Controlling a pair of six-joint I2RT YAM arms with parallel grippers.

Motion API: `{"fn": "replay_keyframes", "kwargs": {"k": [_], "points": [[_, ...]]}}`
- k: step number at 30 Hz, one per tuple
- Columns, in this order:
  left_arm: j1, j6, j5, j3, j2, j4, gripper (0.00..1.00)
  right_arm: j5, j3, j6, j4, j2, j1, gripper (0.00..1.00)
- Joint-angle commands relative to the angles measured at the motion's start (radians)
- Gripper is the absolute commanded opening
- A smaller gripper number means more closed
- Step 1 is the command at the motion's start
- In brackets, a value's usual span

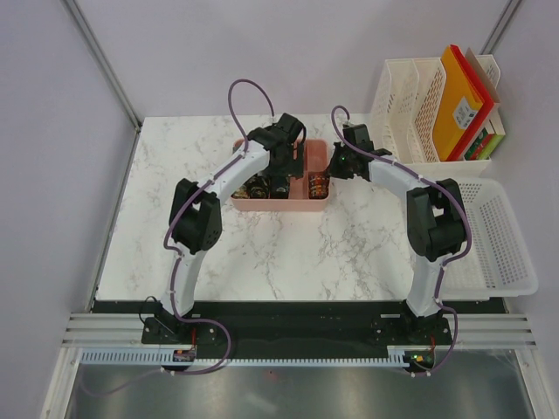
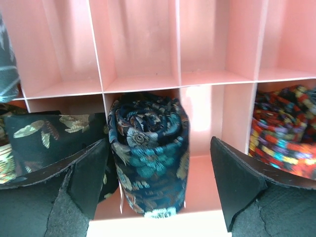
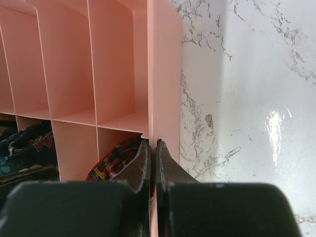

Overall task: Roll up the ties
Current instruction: Place the tie in the storage box, then reset both arms

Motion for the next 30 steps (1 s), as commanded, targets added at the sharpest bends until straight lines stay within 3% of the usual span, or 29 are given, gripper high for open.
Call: {"fn": "replay_keyframes", "kwargs": {"k": [1, 8, 11, 14, 16, 25, 30], "points": [[-0.03, 0.074, -0.035, 0.081, -0.107, 0.005, 0.91, -0.063, 0.0, 0.029, -0.047, 0.046, 0.021, 0.0], [-0.042, 0.109, -0.061, 0.096, -0.153, 0.012, 0.92, -0.087, -0.001, 0.035, -0.033, 0.039, 0.021, 0.11], [-0.033, 0.142, -0.046, 0.063, -0.211, 0.053, 0.94, -0.091, 0.003, 0.04, -0.019, 0.028, 0.021, 0.25], [-0.013, 0.167, -0.004, -0.032, -0.301, 0.11, 0.96, -0.091, 0.01, 0.041, -0.011, 0.019, 0.018, 0.3], [-0.001, 0.182, 0.029, -0.071, -0.343, 0.151, 0.99, -0.097, 0.019, 0.049, -0.007, 0.014, 0.012, 0.42], [0.204, 0.216, 0.244, -0.183, -0.453, 0.168, 1.0, -0.127, 0.085, 0.052, 0.021, -0.015, -0.014, 0.67], [0.317, 0.287, 0.373, -0.2, -0.495, 0.121, 1.0, -0.14, 0.138, 0.008, 0.019, -0.044, -0.039, 0.88]]}}
